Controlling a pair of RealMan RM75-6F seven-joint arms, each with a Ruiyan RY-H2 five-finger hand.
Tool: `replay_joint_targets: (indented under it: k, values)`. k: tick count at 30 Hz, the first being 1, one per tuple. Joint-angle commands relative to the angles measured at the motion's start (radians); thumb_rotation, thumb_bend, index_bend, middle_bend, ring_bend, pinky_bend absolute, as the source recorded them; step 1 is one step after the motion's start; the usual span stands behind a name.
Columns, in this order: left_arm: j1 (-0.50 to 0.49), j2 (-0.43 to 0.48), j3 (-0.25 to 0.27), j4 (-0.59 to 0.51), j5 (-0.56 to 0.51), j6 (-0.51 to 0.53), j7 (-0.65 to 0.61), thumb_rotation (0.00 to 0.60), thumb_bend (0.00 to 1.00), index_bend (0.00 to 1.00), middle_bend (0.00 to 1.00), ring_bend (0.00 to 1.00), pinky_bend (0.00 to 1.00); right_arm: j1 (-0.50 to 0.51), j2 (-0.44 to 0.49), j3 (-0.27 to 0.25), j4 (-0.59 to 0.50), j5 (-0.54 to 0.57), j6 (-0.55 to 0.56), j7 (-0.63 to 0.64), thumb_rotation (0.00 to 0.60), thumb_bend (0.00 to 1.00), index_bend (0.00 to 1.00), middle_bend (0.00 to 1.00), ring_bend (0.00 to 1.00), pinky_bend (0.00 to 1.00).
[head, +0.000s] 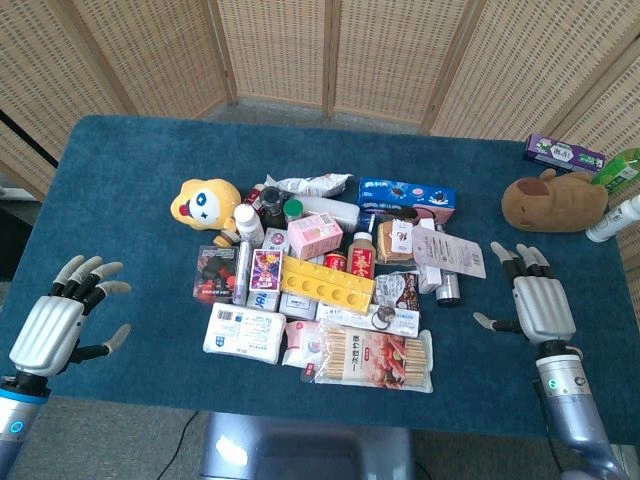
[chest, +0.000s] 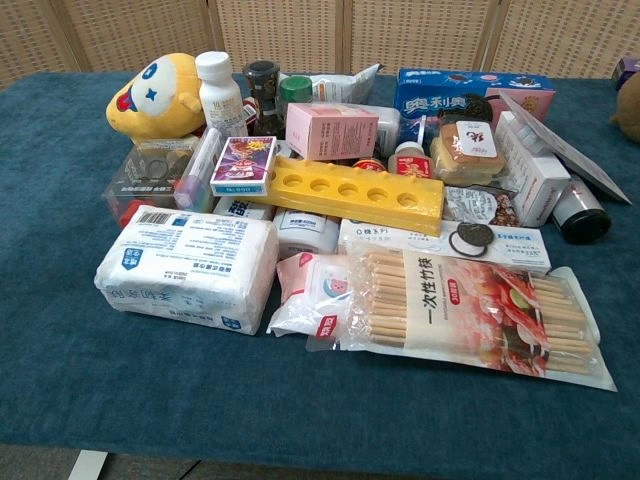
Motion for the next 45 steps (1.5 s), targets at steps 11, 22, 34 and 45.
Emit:
replay_joint_targets:
  k: [11, 22, 34, 45]
  values:
    - [-0.018, 0.001, -0.014, 0.005, -0.008, -0.014, -0.012, 0.519, 0.36, 0.32, 0.21, 0.13, 0.0, 0.023, -0.005, 0.009, 0.0, 0.002, -0.039, -0.001, 0.501, 0.14, 0.0, 0.14, 0.0, 0.0]
    - [-0.013, 0.049, -0.014, -0.026, 0.018, 0.003, -0.032, 0.518, 0.36, 0.32, 0.2, 0.13, 0.0, 0.032, -0.049, 0.004, 0.03, 0.001, -0.058, 0.017, 0.501, 0.14, 0.0, 0.0, 0.0, 0.0]
    - [-0.012, 0.053, -0.008, -0.029, 0.033, 0.006, -0.037, 0.519, 0.36, 0.32, 0.2, 0.13, 0.0, 0.095, -0.111, 0.033, 0.112, -0.005, -0.152, 0.1, 0.491, 0.11, 0.0, 0.0, 0.0, 0.0]
    - [0.016, 0.077, -0.001, -0.033, 0.038, 0.045, -0.04, 0.52, 0.36, 0.32, 0.2, 0.13, 0.0, 0.209, -0.124, 0.098, 0.206, 0.018, -0.329, 0.246, 0.444, 0.11, 0.0, 0.0, 0.0, 0.0]
